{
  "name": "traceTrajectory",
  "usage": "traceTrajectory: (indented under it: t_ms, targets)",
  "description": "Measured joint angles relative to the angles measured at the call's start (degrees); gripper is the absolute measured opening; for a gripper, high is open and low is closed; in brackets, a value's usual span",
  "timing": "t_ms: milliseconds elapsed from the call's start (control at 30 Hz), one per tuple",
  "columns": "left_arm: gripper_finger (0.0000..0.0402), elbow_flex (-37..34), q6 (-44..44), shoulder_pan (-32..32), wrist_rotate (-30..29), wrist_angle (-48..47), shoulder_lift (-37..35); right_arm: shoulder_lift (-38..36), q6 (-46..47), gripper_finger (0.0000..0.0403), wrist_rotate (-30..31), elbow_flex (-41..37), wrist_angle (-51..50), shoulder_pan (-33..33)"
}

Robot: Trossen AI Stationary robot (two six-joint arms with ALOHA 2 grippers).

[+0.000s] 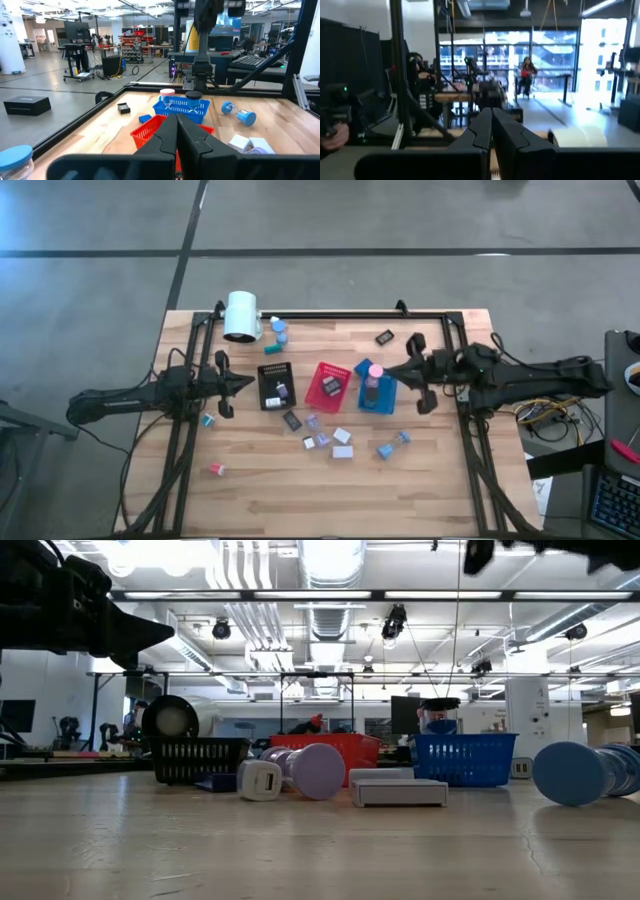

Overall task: Pick & Place Office items
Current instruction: Put the bottom blue hourglass into the blue bin

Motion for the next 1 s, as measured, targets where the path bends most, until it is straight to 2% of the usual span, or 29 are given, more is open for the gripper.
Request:
traceTrajectory:
  t_ms: [100,233,433,667,1000]
  targets:
    - [0.0007,0.0,0.0,0.0,0.0,0.0,0.0,-4.0,1.2,0.0008,0.5,-6.2,1.3,0.0]
    - [0.0007,0.0,0.2,0.0,-1.1,0.0,0.0,-8.4,2.1,0.0008,1.7,-14.1,9.2,0.0]
    - [0.0007,0.0,-1.1,0.0,-1.9,-0.1,0.0,-10.7,1.9,0.0008,1.7,-22.4,17.2,0.0]
    - [0.0007,0.0,-1.4,0.0,-1.9,-0.5,0.0,-10.8,0.9,0.0008,1.7,-26.8,21.1,0.0]
    - [0.0007,0.0,1.8,0.0,-1.9,-0.5,0.0,-10.3,-2.1,0.0008,-0.1,-27.3,16.1,0.5]
